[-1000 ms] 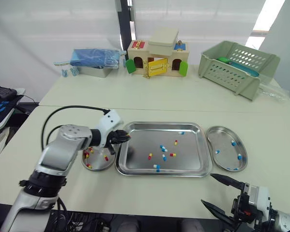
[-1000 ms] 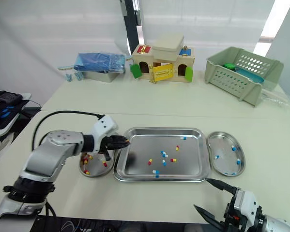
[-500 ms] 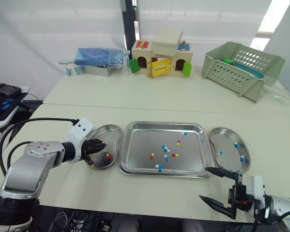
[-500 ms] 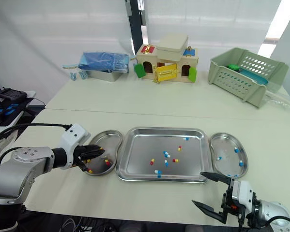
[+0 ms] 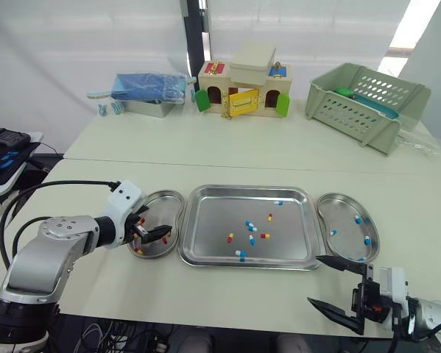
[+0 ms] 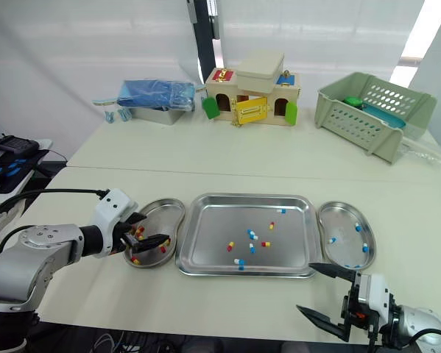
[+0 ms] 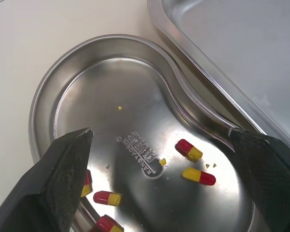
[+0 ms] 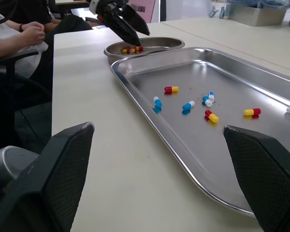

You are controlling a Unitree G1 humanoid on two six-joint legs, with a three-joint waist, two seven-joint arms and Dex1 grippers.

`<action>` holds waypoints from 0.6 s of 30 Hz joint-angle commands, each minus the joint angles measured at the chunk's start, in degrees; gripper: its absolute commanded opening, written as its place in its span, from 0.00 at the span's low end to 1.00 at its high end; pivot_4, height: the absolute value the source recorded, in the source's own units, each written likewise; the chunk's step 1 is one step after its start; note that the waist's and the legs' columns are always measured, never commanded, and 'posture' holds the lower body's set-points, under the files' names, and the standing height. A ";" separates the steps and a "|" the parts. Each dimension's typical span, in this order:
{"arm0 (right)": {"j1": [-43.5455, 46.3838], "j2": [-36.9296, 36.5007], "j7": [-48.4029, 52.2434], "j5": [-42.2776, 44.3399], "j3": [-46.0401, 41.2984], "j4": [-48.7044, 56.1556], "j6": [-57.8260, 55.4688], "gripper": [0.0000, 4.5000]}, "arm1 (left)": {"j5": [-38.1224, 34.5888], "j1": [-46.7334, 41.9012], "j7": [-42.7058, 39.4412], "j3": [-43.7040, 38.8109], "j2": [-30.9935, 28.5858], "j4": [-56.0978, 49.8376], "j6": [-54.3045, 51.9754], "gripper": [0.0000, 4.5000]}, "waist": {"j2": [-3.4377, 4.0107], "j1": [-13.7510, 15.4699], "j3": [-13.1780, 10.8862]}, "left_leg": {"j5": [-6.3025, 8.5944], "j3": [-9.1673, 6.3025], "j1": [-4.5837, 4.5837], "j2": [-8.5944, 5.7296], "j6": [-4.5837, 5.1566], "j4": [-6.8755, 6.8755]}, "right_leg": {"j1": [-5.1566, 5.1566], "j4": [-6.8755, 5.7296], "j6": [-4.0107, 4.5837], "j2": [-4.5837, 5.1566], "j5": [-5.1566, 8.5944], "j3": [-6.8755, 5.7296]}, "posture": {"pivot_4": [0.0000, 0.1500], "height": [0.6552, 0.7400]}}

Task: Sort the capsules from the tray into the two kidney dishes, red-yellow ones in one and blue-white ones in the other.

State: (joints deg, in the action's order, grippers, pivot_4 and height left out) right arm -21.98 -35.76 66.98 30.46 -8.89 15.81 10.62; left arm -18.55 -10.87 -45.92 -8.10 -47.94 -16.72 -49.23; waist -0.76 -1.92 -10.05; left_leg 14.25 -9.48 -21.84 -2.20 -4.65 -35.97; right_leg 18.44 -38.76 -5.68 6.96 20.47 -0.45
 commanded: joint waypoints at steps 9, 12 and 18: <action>2.88 -6.15 0.57 3.45 -16.64 -10.62 -0.80 1.00 | 2.90 9.01 -4.64 -16.48 -11.61 17.56 14.52 1.00 | 0.01 -0.13 -0.01 | 0.01 0.05 0.04 0.00 0.02 0.09 | 0.03 0.01 0.01 0.00 0.00 0.03 | 1.00 1.00; 6.00 -8.53 1.34 2.71 -19.82 -17.90 -0.18 1.00 | 4.24 11.58 -4.58 -19.61 -13.62 22.05 17.73 1.00 | 0.00 -0.05 -0.02 | 0.02 0.07 0.03 0.00 0.02 0.09 | 0.03 0.02 0.01 0.01 0.00 0.05 | 1.00 1.00; 12.38 -12.17 2.17 -0.10 -21.76 -30.75 1.92 1.00 | 5.09 13.11 -4.76 -22.94 -15.37 28.11 21.40 1.00 | 0.00 -0.14 -0.02 | 0.02 0.09 0.02 0.00 0.02 0.11 | 0.04 0.03 0.00 0.01 0.00 0.05 | 1.00 1.00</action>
State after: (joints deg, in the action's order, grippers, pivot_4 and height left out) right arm -10.08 -47.11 68.69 30.43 -28.87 -13.57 11.07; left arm -13.93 2.04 -50.67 -28.49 -61.91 10.67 -29.29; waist -0.76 -2.06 -10.08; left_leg 14.27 -9.39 -21.81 -2.20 -4.63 -35.86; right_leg 18.50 -38.74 -5.67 6.97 20.48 -0.41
